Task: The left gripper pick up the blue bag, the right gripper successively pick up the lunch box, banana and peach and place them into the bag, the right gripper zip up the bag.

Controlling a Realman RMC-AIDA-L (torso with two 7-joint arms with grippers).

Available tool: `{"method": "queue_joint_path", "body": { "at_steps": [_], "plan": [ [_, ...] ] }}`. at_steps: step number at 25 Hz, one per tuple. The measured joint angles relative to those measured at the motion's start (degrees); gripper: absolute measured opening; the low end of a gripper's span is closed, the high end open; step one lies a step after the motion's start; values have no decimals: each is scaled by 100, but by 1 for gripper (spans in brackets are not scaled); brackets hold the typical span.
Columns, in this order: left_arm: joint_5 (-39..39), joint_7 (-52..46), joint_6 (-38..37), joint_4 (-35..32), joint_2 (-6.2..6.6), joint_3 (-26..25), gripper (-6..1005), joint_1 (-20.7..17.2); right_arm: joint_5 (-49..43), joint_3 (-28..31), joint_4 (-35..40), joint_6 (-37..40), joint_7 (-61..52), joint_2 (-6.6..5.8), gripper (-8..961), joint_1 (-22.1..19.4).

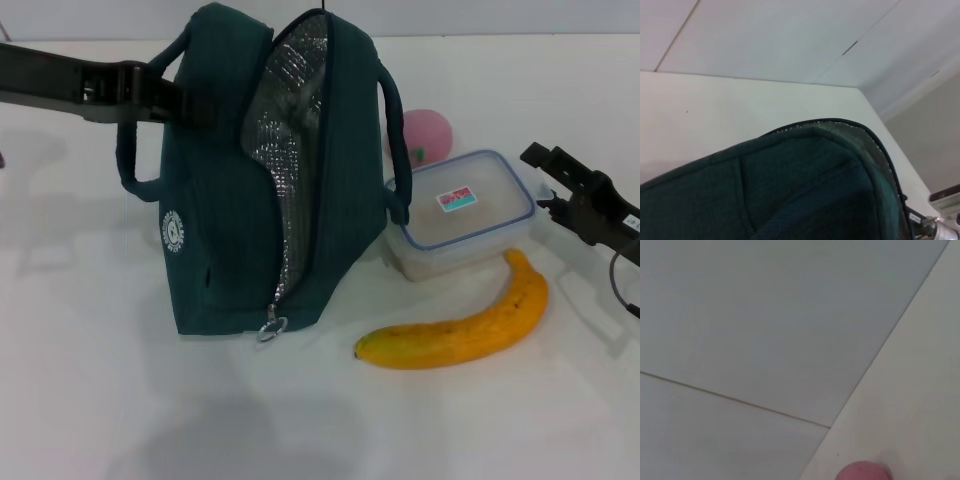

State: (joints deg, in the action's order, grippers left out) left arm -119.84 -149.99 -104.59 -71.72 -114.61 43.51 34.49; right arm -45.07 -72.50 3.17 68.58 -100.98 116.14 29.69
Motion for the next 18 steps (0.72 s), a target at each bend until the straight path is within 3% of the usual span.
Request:
{"method": "queue_joint_path", "body": {
  "at_steps": [18],
  "plan": [
    [58,87,1,4,0,9,32,13,8,-321,35,-107,-184,4,875,318]
  ]
}}
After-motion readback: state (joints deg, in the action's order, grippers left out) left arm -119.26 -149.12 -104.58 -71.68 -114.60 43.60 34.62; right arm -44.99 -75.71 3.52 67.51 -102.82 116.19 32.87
